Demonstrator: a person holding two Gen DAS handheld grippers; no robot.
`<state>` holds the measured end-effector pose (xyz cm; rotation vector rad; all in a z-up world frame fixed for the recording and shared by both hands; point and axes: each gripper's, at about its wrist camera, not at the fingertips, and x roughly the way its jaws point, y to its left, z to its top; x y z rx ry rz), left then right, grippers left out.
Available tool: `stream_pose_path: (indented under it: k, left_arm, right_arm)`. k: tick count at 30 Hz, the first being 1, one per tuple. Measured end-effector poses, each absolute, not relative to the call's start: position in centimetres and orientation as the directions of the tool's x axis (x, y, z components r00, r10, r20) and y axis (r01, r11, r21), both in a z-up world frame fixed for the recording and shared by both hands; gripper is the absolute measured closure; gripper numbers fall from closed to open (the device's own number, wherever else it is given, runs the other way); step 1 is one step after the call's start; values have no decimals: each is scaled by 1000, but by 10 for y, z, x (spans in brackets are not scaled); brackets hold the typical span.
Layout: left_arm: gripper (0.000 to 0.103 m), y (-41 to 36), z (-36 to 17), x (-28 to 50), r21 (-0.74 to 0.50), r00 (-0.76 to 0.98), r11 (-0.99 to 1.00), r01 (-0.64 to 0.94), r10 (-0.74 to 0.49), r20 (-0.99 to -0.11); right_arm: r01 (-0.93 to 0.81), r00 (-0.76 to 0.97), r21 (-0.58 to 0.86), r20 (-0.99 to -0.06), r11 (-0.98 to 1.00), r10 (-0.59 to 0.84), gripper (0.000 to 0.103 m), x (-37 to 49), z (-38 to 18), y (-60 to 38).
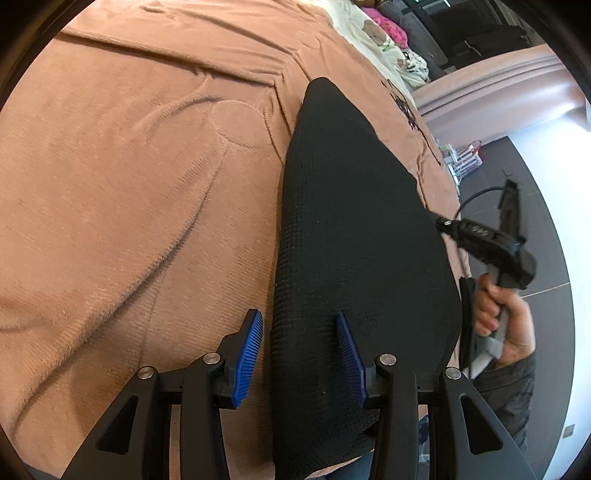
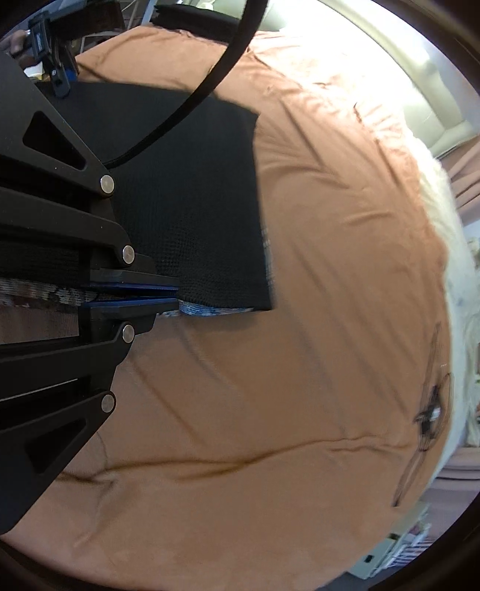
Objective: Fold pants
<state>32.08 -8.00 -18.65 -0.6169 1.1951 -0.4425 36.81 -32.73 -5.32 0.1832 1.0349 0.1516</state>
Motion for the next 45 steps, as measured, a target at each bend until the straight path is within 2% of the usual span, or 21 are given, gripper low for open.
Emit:
stream_pose_path:
  k: [4, 8, 9, 10, 11, 17, 19, 21, 23, 24, 33, 40, 41, 42, 45]
  left_arm:
    - [58, -79, -188, 320, -666, 302, 746, -3, -634, -712]
    - [59, -81, -187, 322, -668, 298, 744, -1, -637, -711]
    - [60, -81, -187, 323, -671, 299, 741, -2, -640, -708]
    - [69, -81, -187, 323, -674, 298, 739, 0, -644, -705]
    - [72, -84, -188, 324, -676, 290, 737, 3, -647, -705]
    - [74, -88, -181, 327, -656, 292, 755, 14, -631, -719]
    - [74, -88, -180, 328, -654, 292, 756, 14, -629, -721]
    - [74, -90, -179, 329, -649, 295, 760, 19, -625, -723]
    - [74, -92, -179, 327, -644, 298, 764, 26, -621, -725]
    - [74, -93, -178, 327, -640, 299, 768, 30, -618, -727]
    - [74, -91, -176, 321, -638, 302, 769, 38, -617, -727]
    - [74, -92, -177, 319, -637, 304, 770, 33, -615, -728]
    - [74, -92, -177, 318, -639, 302, 769, 33, -617, -727]
    - [74, -92, -177, 318, -640, 300, 768, 33, -619, -726]
    - [68, -93, -176, 316, -641, 292, 767, 36, -621, -727]
  right_arm:
    - [-18, 532, 180, -831, 984, 162, 102, 366, -51, -325]
    - [8, 566, 202, -808, 979, 162, 102, 357, -42, -326]
    - [14, 558, 199, -815, 980, 157, 102, 356, -46, -325]
    - [14, 545, 206, -822, 978, 165, 102, 355, -52, -327]
    - [8, 530, 216, -829, 976, 179, 102, 356, -56, -329]
    - [-6, 571, 274, -789, 962, 228, 98, 321, -42, -338]
    - [-25, 580, 299, -773, 954, 257, 90, 301, -35, -343]
    - [-34, 588, 300, -765, 953, 262, 65, 285, -32, -348]
    - [-42, 608, 295, -750, 954, 259, 51, 264, -29, -348]
    - [-47, 613, 297, -745, 954, 262, 50, 257, -27, -351]
    - [-79, 619, 303, -732, 950, 284, 50, 197, -24, -355]
    - [-111, 579, 205, -782, 972, 231, 52, 188, -44, -331]
    - [-115, 575, 188, -788, 975, 220, 73, 190, -46, -328]
    - [-123, 569, 181, -793, 976, 219, 86, 192, -47, -325]
    - [-99, 576, 174, -793, 980, 199, 91, 197, -41, -328]
